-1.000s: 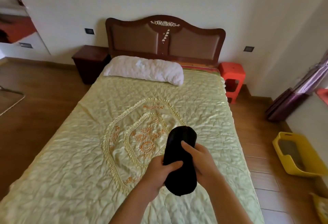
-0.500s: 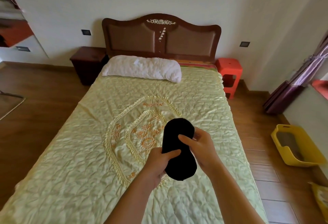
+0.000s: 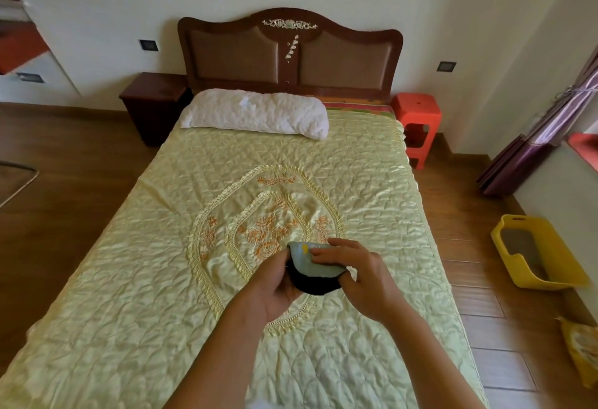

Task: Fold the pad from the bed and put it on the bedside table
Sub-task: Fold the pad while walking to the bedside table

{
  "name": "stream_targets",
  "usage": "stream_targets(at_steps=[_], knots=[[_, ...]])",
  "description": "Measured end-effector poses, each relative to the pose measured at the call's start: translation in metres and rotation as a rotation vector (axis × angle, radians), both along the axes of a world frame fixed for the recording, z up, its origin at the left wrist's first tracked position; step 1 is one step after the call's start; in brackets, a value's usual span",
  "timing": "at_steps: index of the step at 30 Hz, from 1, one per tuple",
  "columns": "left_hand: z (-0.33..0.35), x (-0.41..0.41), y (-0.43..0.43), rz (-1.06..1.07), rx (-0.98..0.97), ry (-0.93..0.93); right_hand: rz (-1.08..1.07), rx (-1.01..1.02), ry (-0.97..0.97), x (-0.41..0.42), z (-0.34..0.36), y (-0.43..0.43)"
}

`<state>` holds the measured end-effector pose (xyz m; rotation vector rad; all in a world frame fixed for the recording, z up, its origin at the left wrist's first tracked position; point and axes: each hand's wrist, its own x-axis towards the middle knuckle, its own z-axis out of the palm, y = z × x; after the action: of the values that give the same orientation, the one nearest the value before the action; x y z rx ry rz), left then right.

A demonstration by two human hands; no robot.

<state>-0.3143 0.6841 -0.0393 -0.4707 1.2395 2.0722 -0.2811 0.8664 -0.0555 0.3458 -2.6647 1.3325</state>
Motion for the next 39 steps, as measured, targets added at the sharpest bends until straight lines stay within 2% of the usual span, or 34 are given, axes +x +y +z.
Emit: stream_targets(at_steps=[3,6,9,14,20,29,35,39], knots=[[0.000,0.001,-0.008,0.056,0.152,-0.066,0.069,0.128,0.028,0.000,0.006,0.001],[0.002,0.005,-0.009,0.032,0.161,-0.024,0.134,0.181,0.048,0.000,0.012,-0.002],[0.002,0.008,-0.007,0.097,0.116,0.017,0.096,-0.037,-0.088,0.001,0.018,-0.005],[-0.002,0.011,-0.012,0.218,0.060,-0.016,-0.211,-0.353,-0.170,0.004,0.023,-0.007],[-0.007,0.023,-0.015,0.212,-0.044,0.061,-0.319,-0.662,-0.540,0.019,0.005,-0.030],[-0.018,0.047,-0.040,0.212,-0.135,0.063,-0.282,-0.762,-0.688,0.038,-0.005,-0.067],[-0.025,0.075,-0.073,0.341,-0.199,0.020,-0.232,-0.737,-0.753,0.054,-0.013,-0.099],[-0.027,0.107,-0.096,0.460,-0.231,-0.014,-0.125,-0.719,-0.807,0.067,-0.021,-0.124]])
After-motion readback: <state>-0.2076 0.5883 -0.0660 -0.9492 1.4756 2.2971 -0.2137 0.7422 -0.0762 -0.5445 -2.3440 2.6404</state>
